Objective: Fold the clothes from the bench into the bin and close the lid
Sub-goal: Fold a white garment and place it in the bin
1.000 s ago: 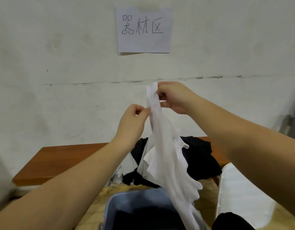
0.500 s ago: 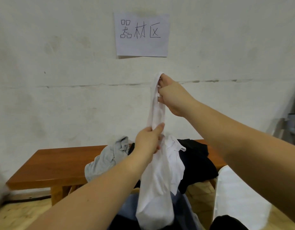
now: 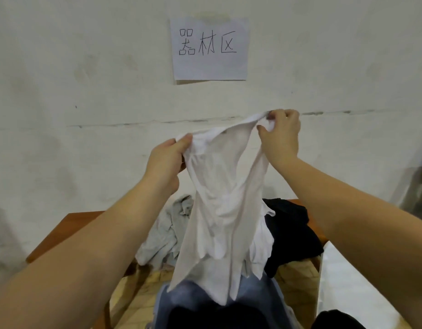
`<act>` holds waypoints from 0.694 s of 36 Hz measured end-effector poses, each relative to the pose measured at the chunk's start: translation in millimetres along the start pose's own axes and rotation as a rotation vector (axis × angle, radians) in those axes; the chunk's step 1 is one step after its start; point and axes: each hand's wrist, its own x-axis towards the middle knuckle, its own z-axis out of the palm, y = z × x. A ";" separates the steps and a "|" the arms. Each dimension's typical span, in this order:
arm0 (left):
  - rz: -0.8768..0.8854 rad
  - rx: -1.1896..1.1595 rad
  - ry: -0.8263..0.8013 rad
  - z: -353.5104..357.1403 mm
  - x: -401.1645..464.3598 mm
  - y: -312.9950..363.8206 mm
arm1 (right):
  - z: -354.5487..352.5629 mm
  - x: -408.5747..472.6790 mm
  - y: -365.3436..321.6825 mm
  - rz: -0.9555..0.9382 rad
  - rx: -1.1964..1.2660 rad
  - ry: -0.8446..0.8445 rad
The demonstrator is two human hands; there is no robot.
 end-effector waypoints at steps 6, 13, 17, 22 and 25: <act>-0.139 -0.030 -0.046 -8.9 9.3 6.4 | -7.3 9.2 24.8 0.133 -0.057 -0.099; -0.347 -0.269 -0.134 -17.6 14.6 5.4 | -15.4 -2.2 25.4 0.615 0.266 -0.623; -0.284 -0.402 -0.239 -14.8 11.6 2.6 | -21.0 -7.9 29.6 0.711 0.635 -0.788; -0.146 -0.076 -0.271 -13.5 11.6 -1.4 | -29.9 -6.4 41.1 0.765 1.117 -0.879; -0.096 0.152 -0.203 -19.0 15.0 1.2 | -33.0 -5.1 47.1 0.743 1.232 -0.875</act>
